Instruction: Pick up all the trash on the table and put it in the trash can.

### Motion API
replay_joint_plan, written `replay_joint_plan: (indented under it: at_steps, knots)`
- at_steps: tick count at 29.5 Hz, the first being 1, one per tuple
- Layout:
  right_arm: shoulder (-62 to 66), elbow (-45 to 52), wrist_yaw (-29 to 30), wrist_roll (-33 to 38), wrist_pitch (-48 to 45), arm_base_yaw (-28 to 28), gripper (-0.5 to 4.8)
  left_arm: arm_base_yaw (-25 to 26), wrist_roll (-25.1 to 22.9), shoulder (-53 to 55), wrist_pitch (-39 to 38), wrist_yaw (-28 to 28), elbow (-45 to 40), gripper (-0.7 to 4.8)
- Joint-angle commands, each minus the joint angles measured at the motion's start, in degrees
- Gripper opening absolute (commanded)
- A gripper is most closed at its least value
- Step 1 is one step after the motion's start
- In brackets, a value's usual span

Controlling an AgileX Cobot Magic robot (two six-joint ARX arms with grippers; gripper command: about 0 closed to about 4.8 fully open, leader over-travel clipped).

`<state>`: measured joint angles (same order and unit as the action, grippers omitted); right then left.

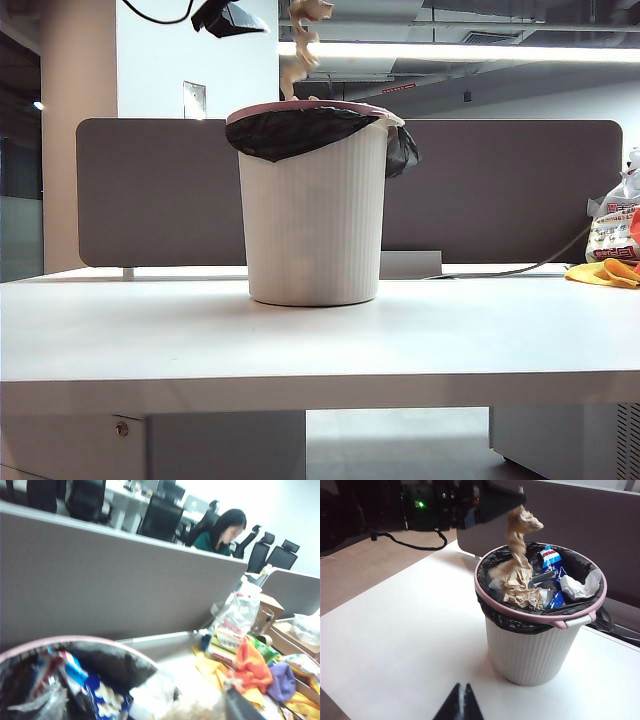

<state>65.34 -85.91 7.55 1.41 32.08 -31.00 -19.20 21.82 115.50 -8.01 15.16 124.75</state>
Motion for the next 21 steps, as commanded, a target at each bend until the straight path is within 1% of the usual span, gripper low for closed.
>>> replay_joint_plan:
  at_steps: [1, 4, 9, 11, 12, 13, 15, 16, 21]
  knots:
    - [-0.39, -0.24, 0.15, -0.24, -0.55, -0.07, -0.04, -0.07, -1.03, 0.74, 0.13, -0.85, 0.11, 4.79]
    - [-0.39, -0.24, 0.26, -0.39, -0.50, -0.07, -0.04, -0.07, -1.09, 1.25, -2.32, -3.54, 0.11, 4.79]
    - [-0.37, -0.24, 0.26, -0.61, -0.20, -0.07, -0.04, -0.04, -1.60, 2.34, -2.10, -4.07, 0.11, 4.79]
    - [-0.37, -0.22, 0.24, -1.75, 0.07, -0.07, -0.04, -0.07, -1.70, 2.71, -1.38, -4.50, 0.11, 4.79]
    - [-0.37, -0.22, 0.07, -2.10, 0.17, -0.07, -0.04, -0.07, -1.70, 2.84, -1.14, -4.50, 0.11, 4.22]
    - [-0.35, -0.22, 0.04, -2.27, 0.28, -0.07, -0.04, -0.07, -1.70, 2.84, -0.94, -4.48, 0.11, 2.51]
    - [-0.35, -0.22, 0.04, -2.82, 0.57, -0.07, -0.04, -0.07, -1.70, 2.84, 0.46, -4.46, 0.11, 0.10]
    - [-0.35, -0.22, 0.02, -3.04, 0.70, -0.04, -0.04, -0.07, -1.70, 2.84, 1.31, -4.46, 0.11, -0.05]
    - [-0.31, -0.22, 0.02, -3.34, 0.61, 0.04, -0.04, -0.07, -1.68, 2.84, 6.03, -4.46, 0.11, -0.04]
